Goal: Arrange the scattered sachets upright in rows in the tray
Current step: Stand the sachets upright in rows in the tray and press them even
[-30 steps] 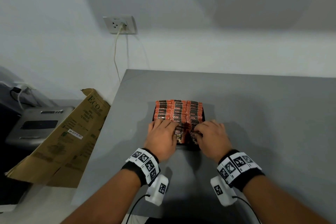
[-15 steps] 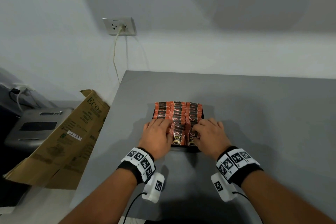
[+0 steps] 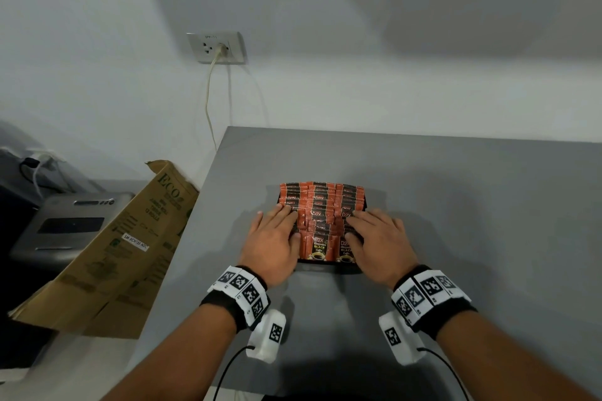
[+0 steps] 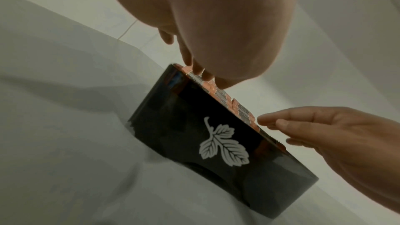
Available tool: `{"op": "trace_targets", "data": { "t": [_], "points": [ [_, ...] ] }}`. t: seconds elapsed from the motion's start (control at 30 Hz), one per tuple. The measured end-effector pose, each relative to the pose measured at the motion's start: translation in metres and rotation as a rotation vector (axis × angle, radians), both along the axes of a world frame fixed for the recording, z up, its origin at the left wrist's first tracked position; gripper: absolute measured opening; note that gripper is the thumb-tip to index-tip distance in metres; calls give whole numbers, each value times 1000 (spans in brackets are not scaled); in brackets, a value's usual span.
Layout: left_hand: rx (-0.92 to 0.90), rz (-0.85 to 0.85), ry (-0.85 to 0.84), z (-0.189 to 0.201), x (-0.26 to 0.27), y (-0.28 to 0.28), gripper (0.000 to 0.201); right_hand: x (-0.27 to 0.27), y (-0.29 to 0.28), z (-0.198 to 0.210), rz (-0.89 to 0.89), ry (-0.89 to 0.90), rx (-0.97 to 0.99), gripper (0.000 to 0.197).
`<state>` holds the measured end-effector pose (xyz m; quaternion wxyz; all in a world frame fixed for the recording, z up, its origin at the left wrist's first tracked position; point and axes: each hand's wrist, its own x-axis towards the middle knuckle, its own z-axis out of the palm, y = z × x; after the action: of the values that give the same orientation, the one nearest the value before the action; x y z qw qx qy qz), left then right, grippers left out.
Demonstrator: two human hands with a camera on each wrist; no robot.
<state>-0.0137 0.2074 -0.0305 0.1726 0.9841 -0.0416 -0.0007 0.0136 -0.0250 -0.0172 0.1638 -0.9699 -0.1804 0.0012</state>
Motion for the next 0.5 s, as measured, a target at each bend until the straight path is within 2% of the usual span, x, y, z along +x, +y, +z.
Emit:
{"op": "trace_targets", "data": {
  "t": [0.17, 0.3, 0.37, 0.43, 0.5],
  "points": [
    [111, -35, 54, -2, -5, -5, 63, -3, 4, -3, 44, 121, -132, 54],
    [-2, 44, 28, 1, -7, 0, 57, -3, 1, -6, -17, 119, -37, 56],
    [-157, 163, -14, 0, -7, 7, 49, -3, -6, -8, -91, 94, 115, 50],
    [-280, 212, -101, -2, -9, 12, 37, -4, -12, -11, -129, 20, 233, 39],
    [-232, 142, -133, -6, -14, 10, 36, -6, -14, -13, -105, -32, 254, 28]
  ]
}}
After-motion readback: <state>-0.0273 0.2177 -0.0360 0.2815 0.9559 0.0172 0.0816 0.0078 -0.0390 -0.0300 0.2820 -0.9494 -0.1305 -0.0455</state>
